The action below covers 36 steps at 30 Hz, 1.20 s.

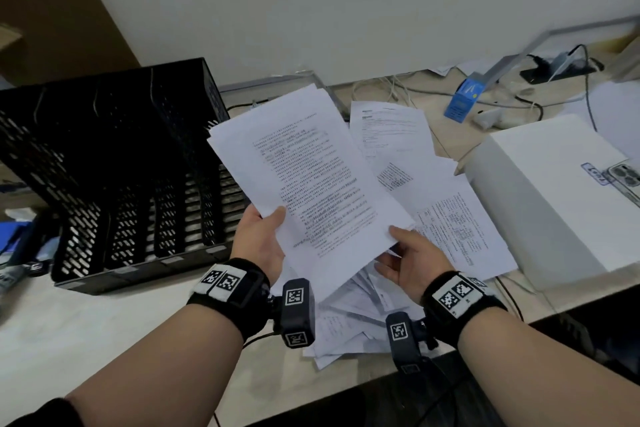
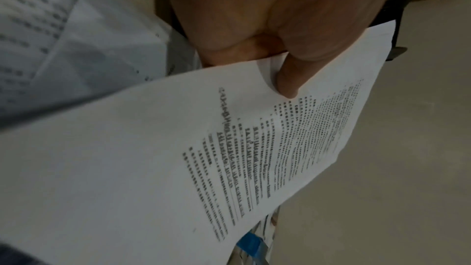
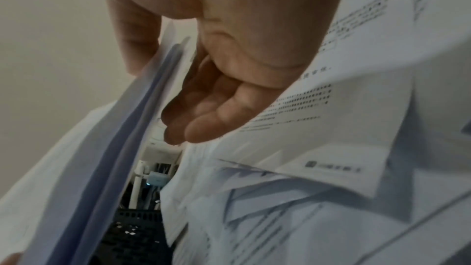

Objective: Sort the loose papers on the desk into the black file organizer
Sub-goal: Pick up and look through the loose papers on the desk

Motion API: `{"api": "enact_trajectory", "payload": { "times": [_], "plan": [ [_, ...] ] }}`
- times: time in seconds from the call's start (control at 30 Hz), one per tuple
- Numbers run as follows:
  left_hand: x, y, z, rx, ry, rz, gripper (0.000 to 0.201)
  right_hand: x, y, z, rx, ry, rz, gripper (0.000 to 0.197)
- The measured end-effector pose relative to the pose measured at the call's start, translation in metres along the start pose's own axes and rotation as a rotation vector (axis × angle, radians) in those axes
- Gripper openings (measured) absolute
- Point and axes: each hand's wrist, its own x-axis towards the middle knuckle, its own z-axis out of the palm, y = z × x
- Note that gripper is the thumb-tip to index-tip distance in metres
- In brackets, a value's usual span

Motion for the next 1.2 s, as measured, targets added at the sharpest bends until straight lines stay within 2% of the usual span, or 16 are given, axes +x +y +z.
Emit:
{"api": "enact_trajectory", "payload": {
  "times": [0.1, 0.17, 0.23, 0.33, 0.4, 0.47, 0.57, 0.63, 0.7, 0.83, 0.93, 1.1, 1.17, 1.2],
  "plan": [
    [-0.006, -0.002, 0.012, -0.010, -0.086, -0.031, 0.030, -0.001, -0.002, 0.009, 0.057, 0.000, 0.012, 0.023],
    [-0.008, -0.005, 0.016, 0.036, -0.129, -0.054, 0.031, -0.003, -0.005, 0.015, 0.017, 0.028, 0.003, 0.019],
    [-0.007, -0.004, 0.016, 0.086, -0.120, -0.043, 0.033, -0.002, -0.012, 0.011, -0.066, 0.111, -0.094, 0.016],
    [0.000, 0.006, 0.009, 0.131, -0.095, 0.061, 0.050, -0.006, -0.032, -0.005, -0.301, 0.254, -0.289, 0.011],
    [0.007, 0.020, 0.008, 0.151, -0.094, 0.128, 0.057, -0.014, -0.048, -0.015, -0.373, 0.282, -0.409, 0.015],
    [0.014, 0.034, 0.014, 0.213, -0.112, 0.184, 0.049, -0.023, -0.066, -0.023, -0.364, 0.294, -0.530, 0.020],
    [0.019, 0.042, 0.029, 0.434, -0.194, 0.262, 0.039, -0.026, -0.087, -0.029, -0.275, 0.285, -0.625, 0.016],
    [0.019, 0.037, 0.039, 0.584, -0.246, 0.315, 0.036, -0.028, -0.094, -0.033, -0.231, 0.300, -0.621, 0.017],
    [0.020, 0.028, 0.044, 0.602, -0.244, 0.333, 0.029, -0.030, -0.095, -0.037, -0.300, 0.294, -0.618, 0.020],
    [0.018, 0.002, 0.048, 0.614, -0.208, 0.218, 0.025, -0.036, -0.075, -0.052, -0.420, 0.229, -0.564, 0.012],
    [0.012, -0.019, 0.044, 0.634, -0.219, 0.138, 0.034, -0.032, -0.055, -0.065, -0.522, 0.263, -0.476, 0.011],
    [0.010, -0.032, 0.043, 0.586, -0.279, 0.132, 0.054, -0.027, -0.044, -0.069, -0.608, 0.310, -0.449, 0.008],
    [0.011, -0.036, 0.044, 0.569, -0.272, 0.117, 0.052, -0.025, -0.045, -0.070, -0.604, 0.328, -0.436, 0.005],
    [0.011, -0.037, 0.045, 0.575, -0.261, 0.114, 0.045, -0.025, -0.045, -0.070, -0.611, 0.334, -0.424, 0.007]
  ]
}}
